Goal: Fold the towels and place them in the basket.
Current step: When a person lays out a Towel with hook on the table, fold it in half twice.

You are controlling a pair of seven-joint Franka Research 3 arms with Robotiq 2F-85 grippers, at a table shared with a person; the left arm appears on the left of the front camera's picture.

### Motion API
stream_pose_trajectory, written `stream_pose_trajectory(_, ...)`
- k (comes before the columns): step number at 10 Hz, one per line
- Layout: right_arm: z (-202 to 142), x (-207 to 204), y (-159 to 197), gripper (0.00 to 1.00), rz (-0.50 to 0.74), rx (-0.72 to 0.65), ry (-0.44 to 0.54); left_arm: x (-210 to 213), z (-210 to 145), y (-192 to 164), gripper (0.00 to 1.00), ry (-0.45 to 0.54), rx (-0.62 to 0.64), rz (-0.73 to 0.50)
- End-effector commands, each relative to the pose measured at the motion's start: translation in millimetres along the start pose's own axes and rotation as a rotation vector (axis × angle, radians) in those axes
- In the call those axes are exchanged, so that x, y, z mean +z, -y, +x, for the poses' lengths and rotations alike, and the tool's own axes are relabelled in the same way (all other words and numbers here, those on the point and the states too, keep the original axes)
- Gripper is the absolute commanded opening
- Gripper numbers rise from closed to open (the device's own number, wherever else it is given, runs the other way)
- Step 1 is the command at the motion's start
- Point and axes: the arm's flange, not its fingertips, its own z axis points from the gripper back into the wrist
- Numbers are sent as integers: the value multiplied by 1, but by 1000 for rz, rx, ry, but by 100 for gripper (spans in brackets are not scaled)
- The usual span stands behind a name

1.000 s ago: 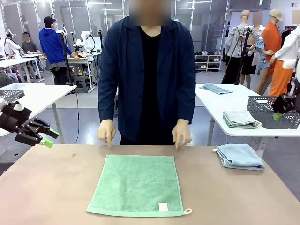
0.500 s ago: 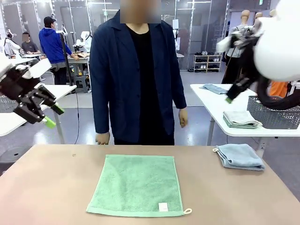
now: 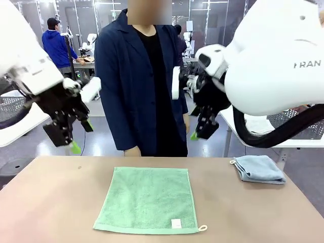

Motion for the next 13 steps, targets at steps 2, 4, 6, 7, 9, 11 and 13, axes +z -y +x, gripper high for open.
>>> stream_pose_trajectory(2,-13,-28,-12,100,194,121,28,-38,5,2,100,-172,44,-29)
stream_pose_trajectory(4,-12,-49,-30,100,229,163,-60,-63,6,16,100,-275,63,-8)
stream_pose_trajectory(6,-13,-56,-35,100,235,140,-95,-72,2,22,100,-316,100,22)
stream_pose_trajectory(7,-13,-56,-33,100,216,111,-101,-73,1,22,100,-318,99,21)
stream_pose_trajectory(9,-14,-59,-37,100,246,140,-65,-69,1,17,100,-288,72,-21)
stream_pose_trajectory(11,-14,-59,-37,100,246,140,-65,-69,1,17,100,-288,72,-21)
stream_pose_trajectory(13,-14,-60,-37,100,241,136,-78,-71,0,18,100,-283,83,-20)
